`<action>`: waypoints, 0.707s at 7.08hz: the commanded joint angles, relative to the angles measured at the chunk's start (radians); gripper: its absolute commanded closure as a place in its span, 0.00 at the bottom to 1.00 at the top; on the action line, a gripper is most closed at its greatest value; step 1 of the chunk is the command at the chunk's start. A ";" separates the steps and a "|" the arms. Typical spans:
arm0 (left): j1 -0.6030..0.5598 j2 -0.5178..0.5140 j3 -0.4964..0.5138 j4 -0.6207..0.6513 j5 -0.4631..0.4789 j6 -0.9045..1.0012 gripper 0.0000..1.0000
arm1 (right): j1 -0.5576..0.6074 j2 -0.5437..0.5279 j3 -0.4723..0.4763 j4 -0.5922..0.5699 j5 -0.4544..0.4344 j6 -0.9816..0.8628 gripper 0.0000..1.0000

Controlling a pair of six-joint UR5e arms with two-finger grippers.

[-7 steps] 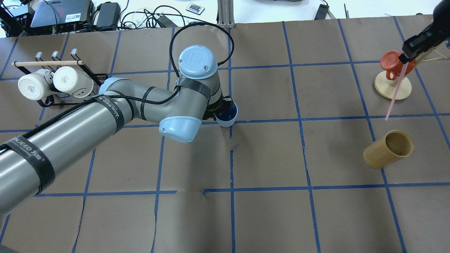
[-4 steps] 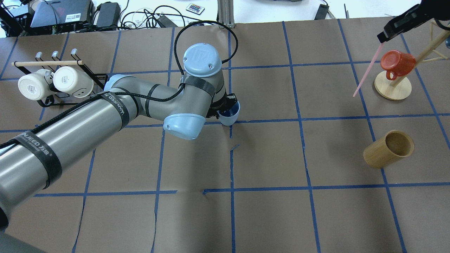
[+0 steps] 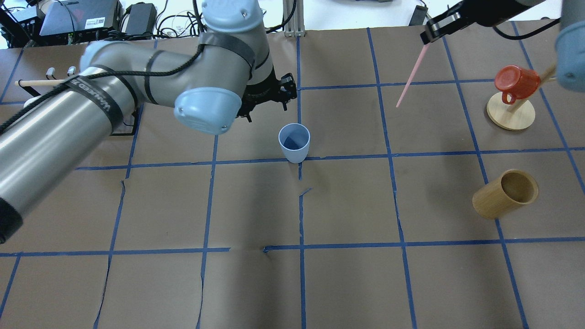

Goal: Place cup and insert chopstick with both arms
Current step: 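Release blue cup with left gripper while right brings chopstick over it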

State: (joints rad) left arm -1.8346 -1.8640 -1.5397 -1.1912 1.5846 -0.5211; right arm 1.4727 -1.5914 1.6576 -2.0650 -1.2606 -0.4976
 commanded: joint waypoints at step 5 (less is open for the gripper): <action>0.230 0.287 -0.049 -0.239 0.034 0.523 0.00 | 0.394 0.082 0.042 -0.233 -0.148 0.347 1.00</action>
State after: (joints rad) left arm -1.6112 -1.6126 -1.5475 -1.4319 1.6219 -0.0138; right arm 1.8269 -1.5375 1.6888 -2.2807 -1.4013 -0.1843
